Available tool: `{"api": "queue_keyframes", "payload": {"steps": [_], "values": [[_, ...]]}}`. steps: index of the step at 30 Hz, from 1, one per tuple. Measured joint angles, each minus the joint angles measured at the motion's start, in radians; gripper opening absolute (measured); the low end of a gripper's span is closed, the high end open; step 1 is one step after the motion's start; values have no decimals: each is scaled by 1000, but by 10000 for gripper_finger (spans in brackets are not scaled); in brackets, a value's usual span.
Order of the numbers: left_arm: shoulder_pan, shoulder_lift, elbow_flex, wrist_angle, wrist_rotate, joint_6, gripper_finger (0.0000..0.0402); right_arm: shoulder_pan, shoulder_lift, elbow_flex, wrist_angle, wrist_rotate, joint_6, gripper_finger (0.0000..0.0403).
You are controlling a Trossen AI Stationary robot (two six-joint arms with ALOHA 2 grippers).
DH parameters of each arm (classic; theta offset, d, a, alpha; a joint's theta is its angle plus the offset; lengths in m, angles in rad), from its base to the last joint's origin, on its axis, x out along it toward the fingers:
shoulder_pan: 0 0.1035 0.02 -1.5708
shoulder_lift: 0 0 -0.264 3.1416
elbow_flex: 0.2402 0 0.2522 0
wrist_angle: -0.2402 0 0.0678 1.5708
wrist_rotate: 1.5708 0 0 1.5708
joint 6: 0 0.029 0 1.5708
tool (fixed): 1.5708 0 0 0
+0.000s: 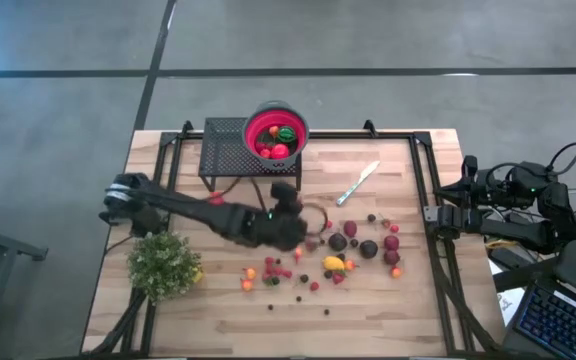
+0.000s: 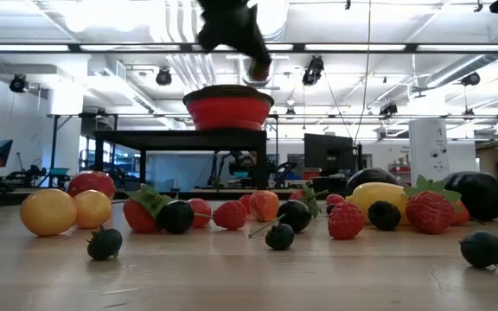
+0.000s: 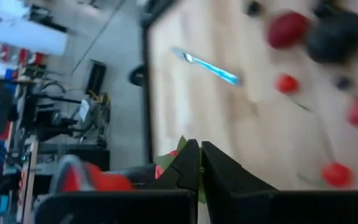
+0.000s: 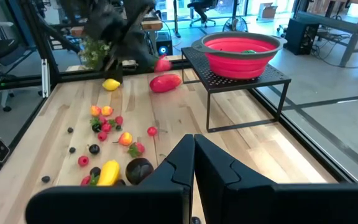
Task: Pick & Place Fruit
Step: Put the red strawberry into the red gray strainer bowl on the shelf
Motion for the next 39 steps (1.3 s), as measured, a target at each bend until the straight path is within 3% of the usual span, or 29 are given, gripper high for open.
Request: {"api": "queue_keyframes", "payload": {"steps": [7, 17, 29, 39], "values": [[139, -35, 120, 24, 89, -10, 7, 0, 0, 0, 0, 0, 1, 8], [395, -60, 210, 43, 307, -210, 7, 0, 0, 0, 0, 0, 2, 8], [626, -61, 210, -66, 401, -387, 8, 0, 0, 0, 0, 0, 0, 8], [677, -61, 124, -74, 421, -425, 8, 0, 0, 0, 0, 0, 0, 8]]}}
